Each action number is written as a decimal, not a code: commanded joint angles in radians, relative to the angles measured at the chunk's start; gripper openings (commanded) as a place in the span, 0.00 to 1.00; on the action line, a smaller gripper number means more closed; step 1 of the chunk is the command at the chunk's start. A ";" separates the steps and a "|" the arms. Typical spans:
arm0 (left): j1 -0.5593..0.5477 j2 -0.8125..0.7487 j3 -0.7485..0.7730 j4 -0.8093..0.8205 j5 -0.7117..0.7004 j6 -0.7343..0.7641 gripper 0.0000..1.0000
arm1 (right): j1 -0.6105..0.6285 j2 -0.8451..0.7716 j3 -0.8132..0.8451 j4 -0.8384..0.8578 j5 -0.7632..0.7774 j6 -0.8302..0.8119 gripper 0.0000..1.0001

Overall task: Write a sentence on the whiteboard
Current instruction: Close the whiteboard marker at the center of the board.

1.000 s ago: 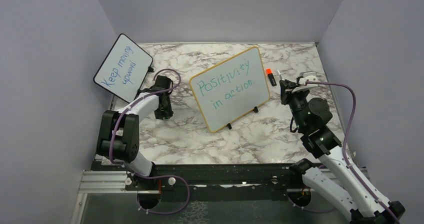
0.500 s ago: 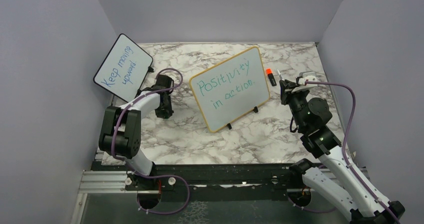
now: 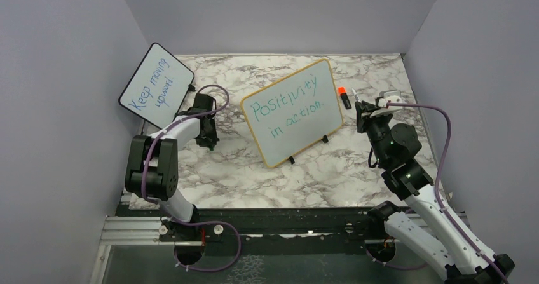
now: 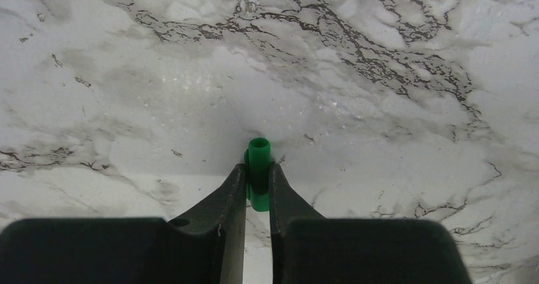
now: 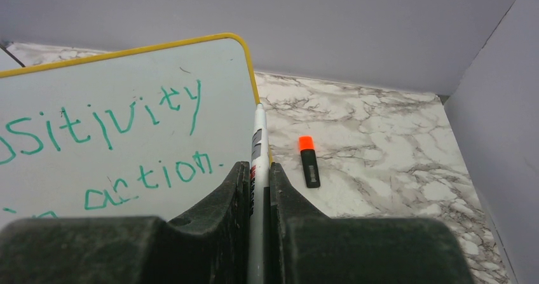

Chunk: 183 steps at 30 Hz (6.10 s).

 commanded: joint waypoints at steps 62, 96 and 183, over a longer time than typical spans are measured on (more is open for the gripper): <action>-0.633 -0.678 0.181 0.032 0.243 1.309 0.00 | -0.001 0.443 0.459 -0.196 -1.223 0.127 0.00; -0.724 -0.595 0.219 0.021 0.177 1.317 0.00 | 0.005 0.476 0.443 -0.188 -1.227 0.132 0.01; -0.794 -0.510 0.263 -0.079 0.031 1.019 0.50 | 0.050 0.476 0.349 -0.140 -1.211 0.290 0.00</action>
